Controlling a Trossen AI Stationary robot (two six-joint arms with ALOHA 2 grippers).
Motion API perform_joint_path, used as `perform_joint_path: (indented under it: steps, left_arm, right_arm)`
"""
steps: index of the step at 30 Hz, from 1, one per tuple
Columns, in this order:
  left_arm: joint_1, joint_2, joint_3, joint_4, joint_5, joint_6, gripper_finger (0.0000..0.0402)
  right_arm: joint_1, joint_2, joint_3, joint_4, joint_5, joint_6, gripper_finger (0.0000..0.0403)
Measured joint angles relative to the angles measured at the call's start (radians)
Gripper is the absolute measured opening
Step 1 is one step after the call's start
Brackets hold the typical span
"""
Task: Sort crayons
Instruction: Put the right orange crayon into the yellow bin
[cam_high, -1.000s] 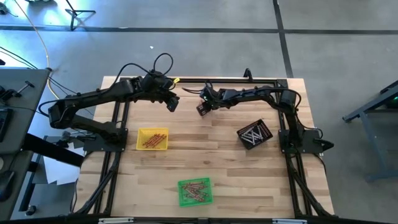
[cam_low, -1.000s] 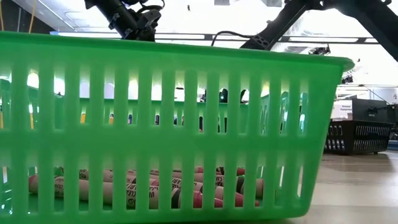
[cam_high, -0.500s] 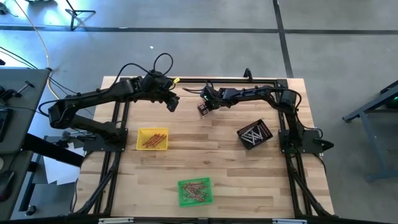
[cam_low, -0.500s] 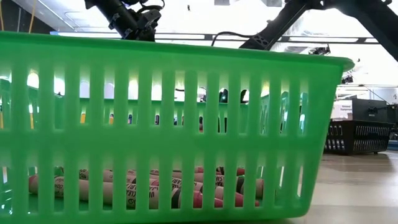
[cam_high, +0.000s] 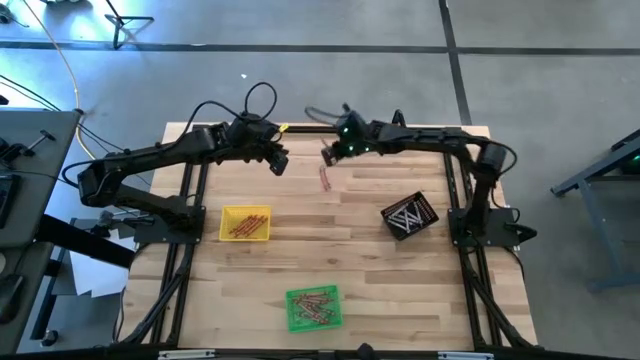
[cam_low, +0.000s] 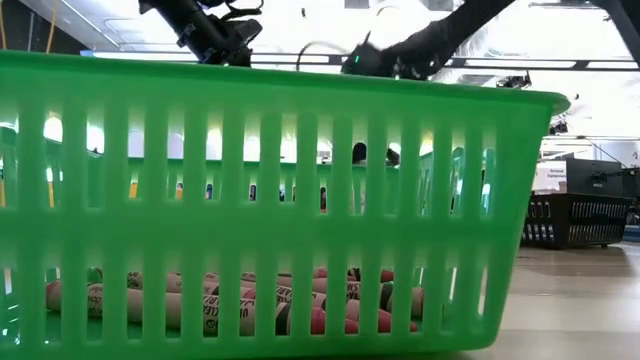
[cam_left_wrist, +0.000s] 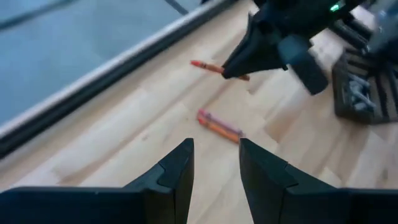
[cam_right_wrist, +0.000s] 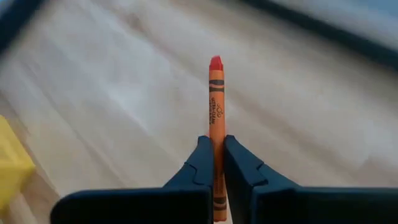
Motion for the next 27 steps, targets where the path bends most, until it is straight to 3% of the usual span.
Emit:
perform_joint_path:
  steps: [8, 15, 20, 27]
  left_arm:
    - [0.000, 0.029, -0.001, 0.297, -0.064, 0.011, 0.0115]
    - [0.000, 0.043, -0.002, 0.588, -0.058, 0.119, 0.0115]
    - [0.000, 0.045, -0.002, 0.691, -0.060, 0.185, 0.0115]
    - [0.009, 0.045, -0.002, 0.707, -0.103, 0.256, 0.0116]
  right_arm:
    - [-0.004, -0.157, 0.000, 0.277, -0.007, -0.039, 0.0003]
    - [-0.004, -0.207, 0.000, 0.343, -0.017, -0.065, 0.0002]
    - [-0.005, -0.214, 0.000, 0.375, -0.060, -0.087, 0.0001]
    - [-0.016, -0.214, 0.000, 0.416, -0.060, -0.119, 0.0001]
